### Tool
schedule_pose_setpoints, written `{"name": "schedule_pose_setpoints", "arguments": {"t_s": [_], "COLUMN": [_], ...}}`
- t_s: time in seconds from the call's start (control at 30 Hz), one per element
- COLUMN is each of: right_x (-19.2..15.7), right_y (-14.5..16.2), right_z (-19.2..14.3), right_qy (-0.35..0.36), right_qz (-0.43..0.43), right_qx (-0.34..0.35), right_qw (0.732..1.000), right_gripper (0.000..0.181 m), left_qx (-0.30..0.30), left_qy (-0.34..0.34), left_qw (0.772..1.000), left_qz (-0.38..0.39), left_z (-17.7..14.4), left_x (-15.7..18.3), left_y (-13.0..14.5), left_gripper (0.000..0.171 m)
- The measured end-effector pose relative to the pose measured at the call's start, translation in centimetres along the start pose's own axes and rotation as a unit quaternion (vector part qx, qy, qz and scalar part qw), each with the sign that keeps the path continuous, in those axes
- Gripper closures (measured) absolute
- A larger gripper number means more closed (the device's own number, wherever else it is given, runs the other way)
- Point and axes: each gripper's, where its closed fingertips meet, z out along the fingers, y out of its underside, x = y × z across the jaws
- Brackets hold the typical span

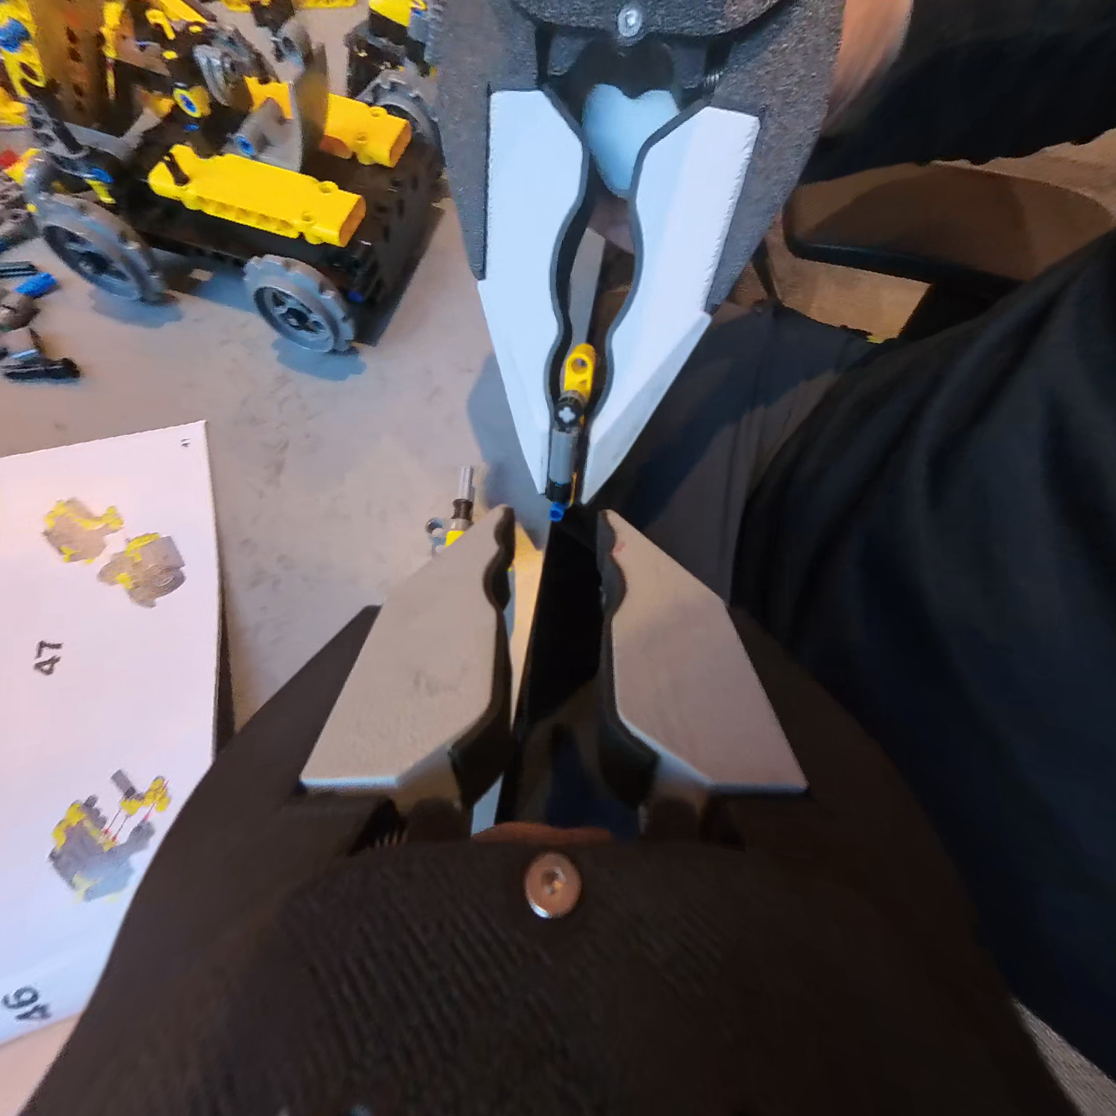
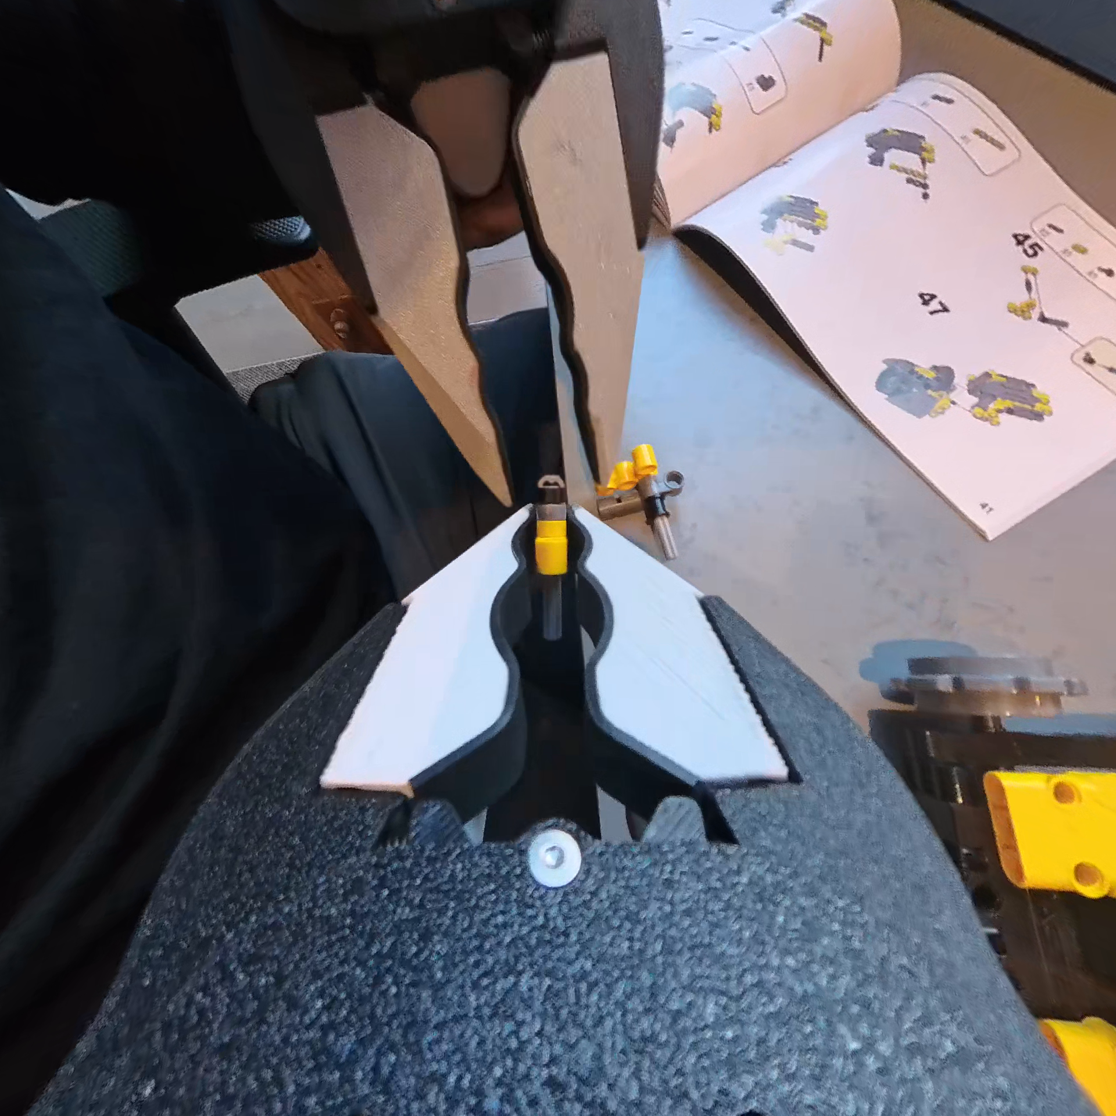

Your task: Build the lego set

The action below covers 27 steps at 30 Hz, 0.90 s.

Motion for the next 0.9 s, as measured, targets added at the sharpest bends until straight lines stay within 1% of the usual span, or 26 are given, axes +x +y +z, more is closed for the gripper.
{"name": "schedule_pose_setpoints", "arguments": {"t_s": [0.13, 0.33, 0.47, 0.6, 0.9], "right_x": [-0.39, -0.48, -0.59, -0.39, 0.23], "right_y": [-0.32, -0.1, -0.16, -0.1, -0.11], "right_z": [-0.19, -0.24, -0.27, -0.17, -0.81], "right_qy": [0.001, -0.002, -0.007, -0.002, 0.016], "right_qz": [-0.024, -0.041, -0.045, -0.046, -0.041], "right_qx": [-0.001, -0.011, -0.011, -0.012, 0.004], "right_qw": [1.0, 0.999, 0.999, 0.999, 0.999], "right_gripper": [0.174, 0.174, 0.174, 0.174, 0.173], "left_qx": [0.002, 0.004, 0.013, 0.015, 0.052], "left_qy": [0.008, 0.014, 0.025, 0.016, 0.005], "left_qw": [1.0, 1.0, 1.0, 1.0, 0.999], "left_qz": [0.015, 0.014, 0.009, 0.011, -0.009], "left_z": [0.11, 0.25, 0.16, 0.23, 0.36], "left_x": [0.44, 0.53, 0.77, 0.55, 0.17], "left_y": [-0.03, -0.12, -0.19, -0.07, -0.21], "left_gripper": [0.168, 0.166, 0.168, 0.168, 0.168]}}
